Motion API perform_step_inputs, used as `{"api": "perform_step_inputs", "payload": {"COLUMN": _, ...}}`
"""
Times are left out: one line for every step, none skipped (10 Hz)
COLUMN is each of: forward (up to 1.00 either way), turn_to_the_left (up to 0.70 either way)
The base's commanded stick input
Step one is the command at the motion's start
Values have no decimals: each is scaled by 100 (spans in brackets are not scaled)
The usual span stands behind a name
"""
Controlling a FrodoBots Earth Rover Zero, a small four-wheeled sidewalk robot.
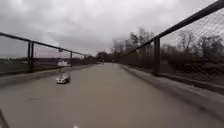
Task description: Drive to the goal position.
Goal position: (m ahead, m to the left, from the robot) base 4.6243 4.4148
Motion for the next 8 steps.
{"api": "perform_step_inputs", "payload": {"forward": 100, "turn_to_the_left": 0}}
{"api": "perform_step_inputs", "payload": {"forward": 100, "turn_to_the_left": 0}}
{"api": "perform_step_inputs", "payload": {"forward": 100, "turn_to_the_left": 0}}
{"api": "perform_step_inputs", "payload": {"forward": 100, "turn_to_the_left": 0}}
{"api": "perform_step_inputs", "payload": {"forward": 100, "turn_to_the_left": 0}}
{"api": "perform_step_inputs", "payload": {"forward": 100, "turn_to_the_left": 0}}
{"api": "perform_step_inputs", "payload": {"forward": 100, "turn_to_the_left": 0}}
{"api": "perform_step_inputs", "payload": {"forward": 100, "turn_to_the_left": 0}}
